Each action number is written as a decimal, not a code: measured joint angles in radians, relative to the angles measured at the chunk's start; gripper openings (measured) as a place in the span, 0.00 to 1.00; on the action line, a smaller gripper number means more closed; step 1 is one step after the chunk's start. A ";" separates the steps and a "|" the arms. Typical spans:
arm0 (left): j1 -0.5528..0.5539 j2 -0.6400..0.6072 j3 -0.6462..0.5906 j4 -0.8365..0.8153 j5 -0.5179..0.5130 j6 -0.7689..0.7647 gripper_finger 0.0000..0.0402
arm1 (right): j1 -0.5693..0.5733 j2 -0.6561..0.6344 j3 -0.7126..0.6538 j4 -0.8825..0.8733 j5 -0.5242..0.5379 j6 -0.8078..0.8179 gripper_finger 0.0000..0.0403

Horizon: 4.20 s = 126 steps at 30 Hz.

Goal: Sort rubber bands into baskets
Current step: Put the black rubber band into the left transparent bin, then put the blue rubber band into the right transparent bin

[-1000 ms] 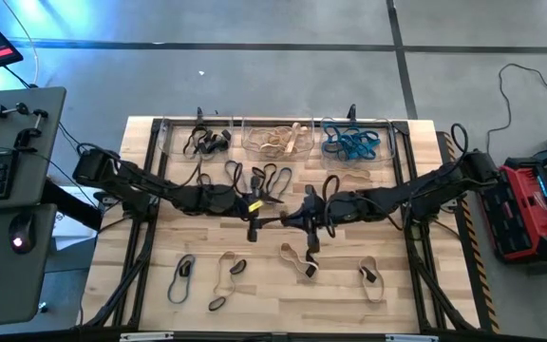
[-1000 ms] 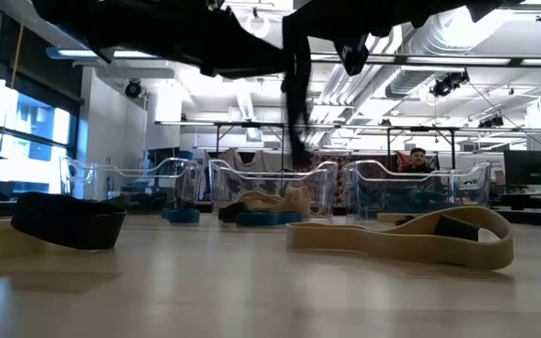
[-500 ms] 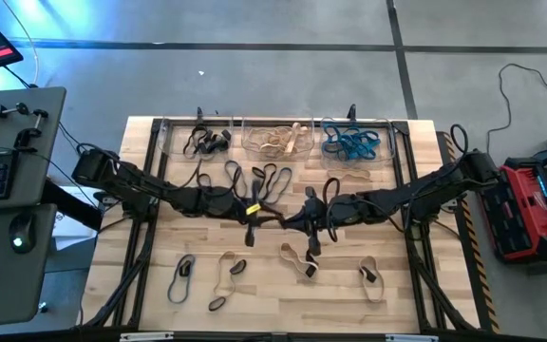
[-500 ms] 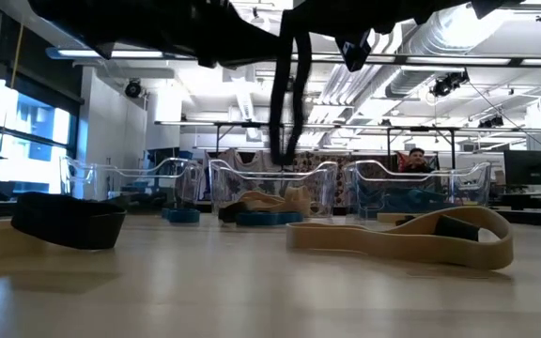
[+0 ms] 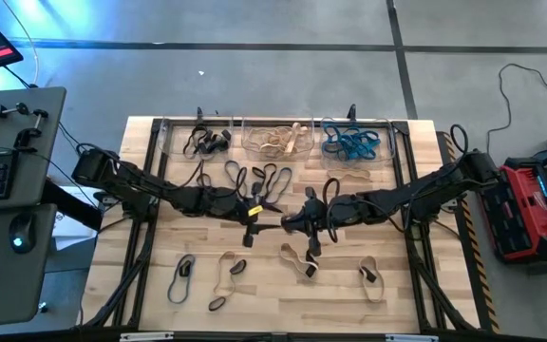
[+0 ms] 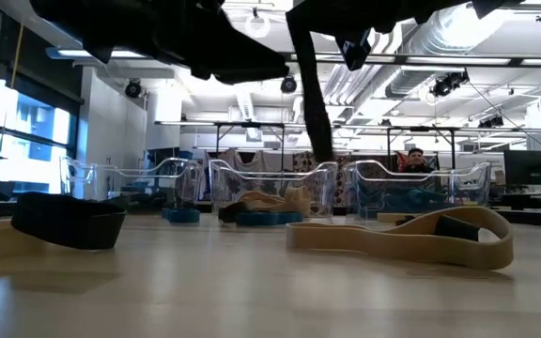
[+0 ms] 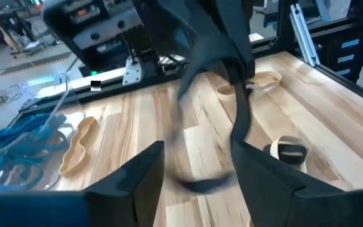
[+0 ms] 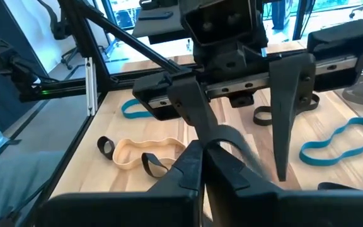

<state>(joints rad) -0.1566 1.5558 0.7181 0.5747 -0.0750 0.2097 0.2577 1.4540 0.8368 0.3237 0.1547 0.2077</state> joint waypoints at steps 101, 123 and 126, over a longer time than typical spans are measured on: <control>1.084 -0.380 0.004 -0.878 -0.137 -0.034 0.00 | -0.007 0.000 0.000 -0.102 0.034 -0.030 0.46; 0.912 -0.423 0.004 -1.007 -0.103 -0.089 0.34 | -0.006 0.000 0.000 -0.115 0.033 -0.032 0.46; 0.844 -0.477 0.004 -1.075 -0.035 -0.163 0.38 | -0.006 0.000 0.000 -0.131 0.033 -0.028 0.46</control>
<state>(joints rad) 0.6871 1.0790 0.7219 -0.5007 -0.1102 0.0465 0.2516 1.4536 0.8364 0.1930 0.1879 0.1795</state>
